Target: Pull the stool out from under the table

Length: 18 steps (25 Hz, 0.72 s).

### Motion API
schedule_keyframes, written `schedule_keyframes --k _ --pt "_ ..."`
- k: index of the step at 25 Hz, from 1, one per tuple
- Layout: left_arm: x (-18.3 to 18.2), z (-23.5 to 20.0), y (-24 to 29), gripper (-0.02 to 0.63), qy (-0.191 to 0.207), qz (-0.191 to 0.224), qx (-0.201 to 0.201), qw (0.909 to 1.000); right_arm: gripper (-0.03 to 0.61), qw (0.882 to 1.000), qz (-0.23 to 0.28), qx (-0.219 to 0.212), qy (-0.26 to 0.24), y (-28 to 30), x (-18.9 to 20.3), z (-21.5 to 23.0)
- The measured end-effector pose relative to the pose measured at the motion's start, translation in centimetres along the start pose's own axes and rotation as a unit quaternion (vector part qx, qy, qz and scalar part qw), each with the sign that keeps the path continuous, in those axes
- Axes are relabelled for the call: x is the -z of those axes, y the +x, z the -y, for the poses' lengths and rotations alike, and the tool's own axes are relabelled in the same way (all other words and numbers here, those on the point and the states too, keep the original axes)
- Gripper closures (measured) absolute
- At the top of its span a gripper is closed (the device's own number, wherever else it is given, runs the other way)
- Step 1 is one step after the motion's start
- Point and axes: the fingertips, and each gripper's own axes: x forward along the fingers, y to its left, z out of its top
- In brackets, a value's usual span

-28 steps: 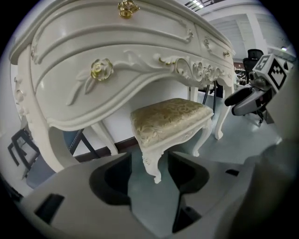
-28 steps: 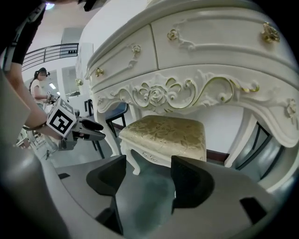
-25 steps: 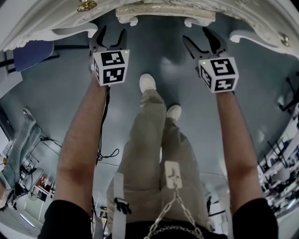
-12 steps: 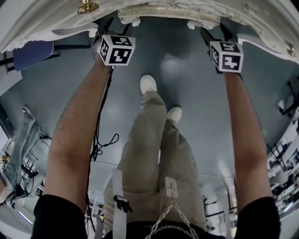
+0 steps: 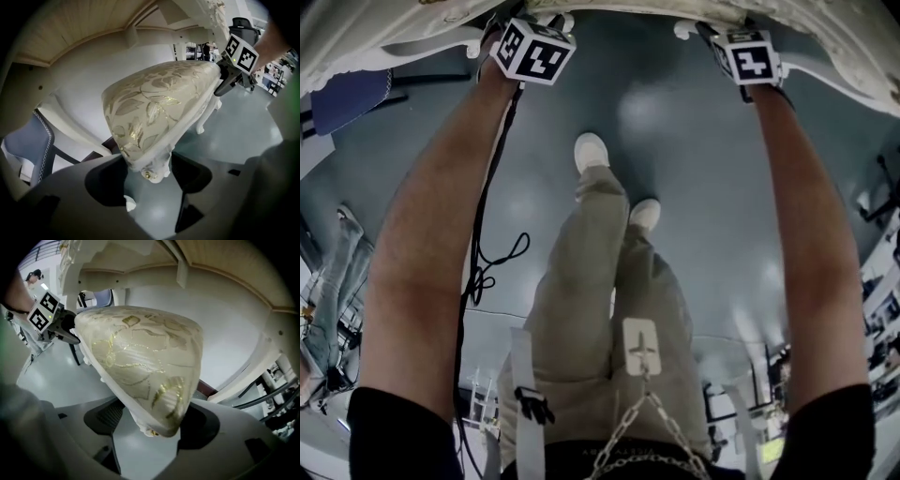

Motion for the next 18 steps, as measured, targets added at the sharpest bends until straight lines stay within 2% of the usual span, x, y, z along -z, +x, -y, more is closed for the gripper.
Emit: schedule_keyframes --k 4,7,9,11,13,16,18 --pt "-1.4 1.6 -0.9 0.339 -0.029 -0.009 0.004 0.9995 0.245 1.000 -0.006 0.010 0.011 -1.3 1.0 1.3" --pt "-2.4 2.4 -2.2 0.342 -0.003 -0.001 0.004 1.0000 0.247 1.000 0.000 0.021 0.010 -2.9 1.8 2.8" --pt "-2.2 2.3 -2.3 0.349 -0.011 0.002 0.011 0.9999 0.247 0.999 0.001 0.033 0.010 -2.9 1.6 3.0" --pt "-1.0 2.0 -2.0 0.360 -0.033 -0.002 0.016 0.9993 0.247 0.999 -0.002 0.036 0.012 -2.4 1.6 2.0" --pt "0.5 1.7 -1.9 0.362 -0.034 -0.007 0.011 0.9993 0.247 1.000 -0.005 0.027 0.016 -1.7 2.0 0.2" --pt "2.6 2.4 -2.4 0.362 -0.036 -0.015 0.007 0.9992 0.247 0.999 -0.011 -0.008 0.034 -1.7 3.4 -3.1" --pt "3.8 3.6 -2.9 0.362 -0.043 -0.021 0.010 0.9988 0.247 0.999 -0.015 -0.010 0.036 -2.2 4.7 -4.2"
